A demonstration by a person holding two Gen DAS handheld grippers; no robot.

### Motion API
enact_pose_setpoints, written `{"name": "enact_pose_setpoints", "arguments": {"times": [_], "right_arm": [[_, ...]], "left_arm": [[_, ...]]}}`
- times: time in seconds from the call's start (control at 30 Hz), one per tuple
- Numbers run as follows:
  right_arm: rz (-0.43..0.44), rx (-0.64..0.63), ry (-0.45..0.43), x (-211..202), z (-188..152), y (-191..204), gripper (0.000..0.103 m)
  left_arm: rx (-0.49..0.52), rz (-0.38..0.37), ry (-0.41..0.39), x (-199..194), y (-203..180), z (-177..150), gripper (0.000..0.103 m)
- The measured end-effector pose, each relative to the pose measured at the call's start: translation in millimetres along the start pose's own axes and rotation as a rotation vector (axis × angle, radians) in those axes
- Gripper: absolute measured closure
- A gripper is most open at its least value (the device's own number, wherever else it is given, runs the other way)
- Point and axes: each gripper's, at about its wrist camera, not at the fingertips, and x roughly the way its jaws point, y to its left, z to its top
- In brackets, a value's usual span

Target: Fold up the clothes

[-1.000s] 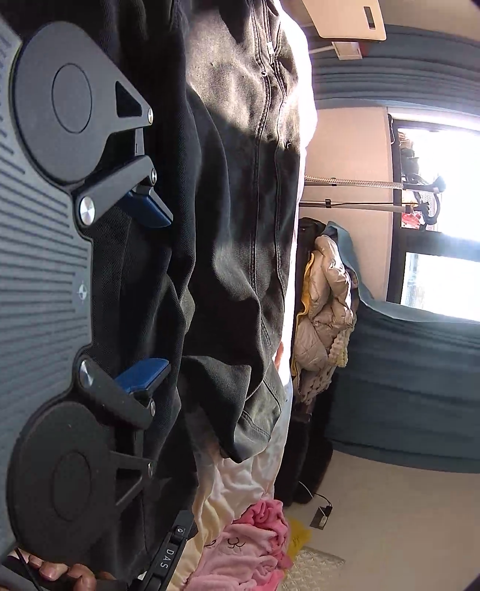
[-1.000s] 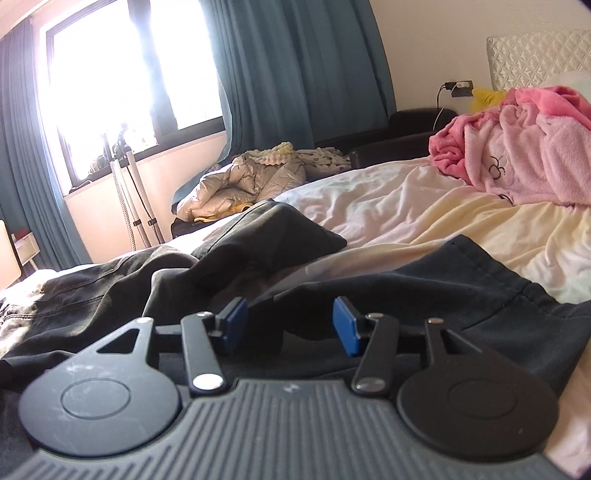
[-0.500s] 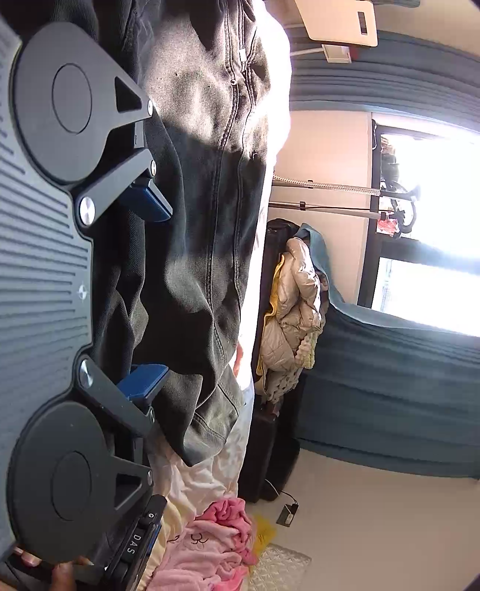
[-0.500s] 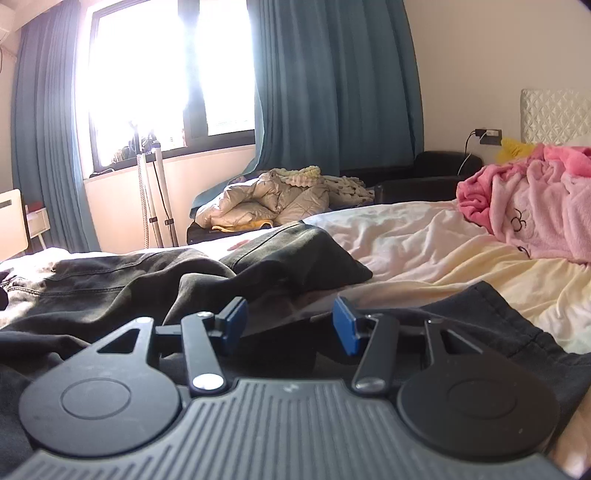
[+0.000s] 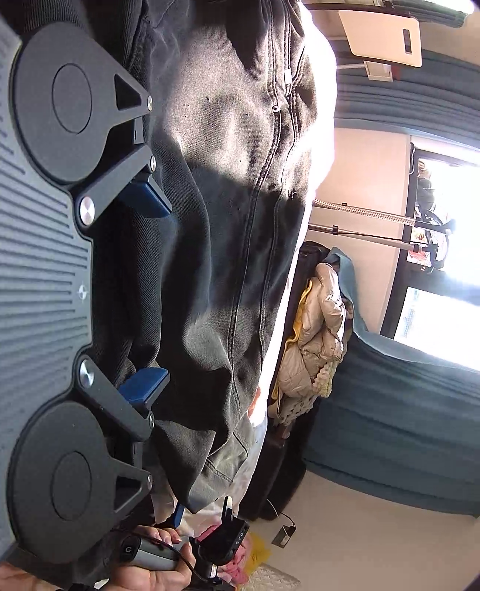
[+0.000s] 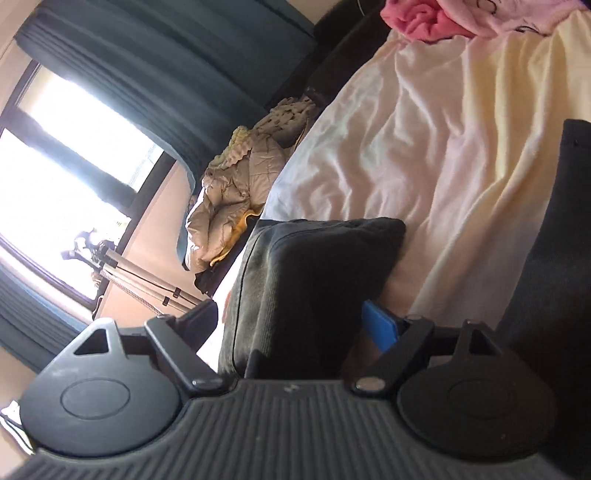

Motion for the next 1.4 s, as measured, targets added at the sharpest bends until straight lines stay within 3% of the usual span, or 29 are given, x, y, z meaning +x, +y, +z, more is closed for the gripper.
{"name": "enact_pose_setpoints", "arguments": {"times": [0.07, 0.2, 0.37, 0.4, 0.47, 0.5, 0.53, 0.63, 0.73, 0.9, 1.0, 1.07, 1.13, 1.2, 1.3, 1.4], "right_arm": [[-0.032, 0.038, -0.008, 12.8, 7.3, -9.9, 0.017], [-0.017, 0.010, -0.003, 42.4, 14.8, -13.3, 0.019], [-0.052, -0.094, 0.037, 80.5, 13.0, 11.4, 0.032], [-0.069, -0.098, 0.042, 85.3, 12.3, 13.9, 0.037], [-0.088, -0.085, 0.028, 90.7, 10.3, 13.4, 0.063], [-0.091, -0.083, 0.011, 88.8, 9.6, 13.9, 0.095], [-0.092, -0.085, -0.011, 84.5, 9.1, 15.2, 0.097], [-0.142, -0.173, -0.142, 56.6, 17.7, 28.6, 0.098], [-0.150, -0.290, -0.292, 16.1, 40.1, 40.4, 0.100], [-0.210, -0.423, -0.348, -26.3, 55.4, 23.8, 0.100], [-0.257, -0.333, -0.260, -27.1, 58.8, -26.5, 0.096], [-0.265, -0.229, -0.227, -31.9, 60.9, -58.8, 0.083], [-0.240, -0.106, -0.231, -44.7, 65.0, -90.1, 0.059], [-0.194, -0.011, -0.254, -59.9, 71.0, -113.3, 0.048], [-0.113, 0.063, -0.182, -63.2, 83.5, -133.1, 0.046], [-0.051, 0.045, -0.065, -48.4, 90.4, -133.9, 0.046]], "left_arm": [[0.006, 0.009, -0.011, 2.8, 4.4, 0.6, 0.013], [0.001, 0.036, -0.029, 3.7, 12.1, 2.3, 0.013], [-0.035, 0.036, -0.018, 5.4, 16.6, 2.9, 0.013], [-0.023, 0.043, -0.023, 4.9, 15.2, 2.1, 0.013], [0.005, 0.062, -0.032, 4.2, 11.8, 0.4, 0.013], [0.009, 0.067, -0.033, 4.6, 10.7, 0.0, 0.013], [0.009, 0.070, -0.035, 5.2, 9.5, -0.5, 0.013], [0.005, 0.075, -0.041, 4.2, 5.7, -2.4, 0.013], [0.034, 0.088, -0.099, -5.5, -3.3, -4.5, 0.013], [0.056, 0.070, -0.163, -20.0, -17.2, -7.5, 0.013], [0.082, 0.061, -0.156, -24.4, -26.5, -10.9, 0.013], [0.093, 0.058, -0.158, -26.9, -31.5, -12.8, 0.013], [0.102, 0.056, -0.161, -28.5, -35.2, -14.4, 0.013], [0.107, 0.052, -0.162, -29.5, -38.2, -16.2, 0.013], [0.106, 0.052, -0.152, -26.5, -39.8, -17.4, 0.013], [0.092, 0.058, -0.136, -21.7, -38.3, -18.6, 0.013]]}}
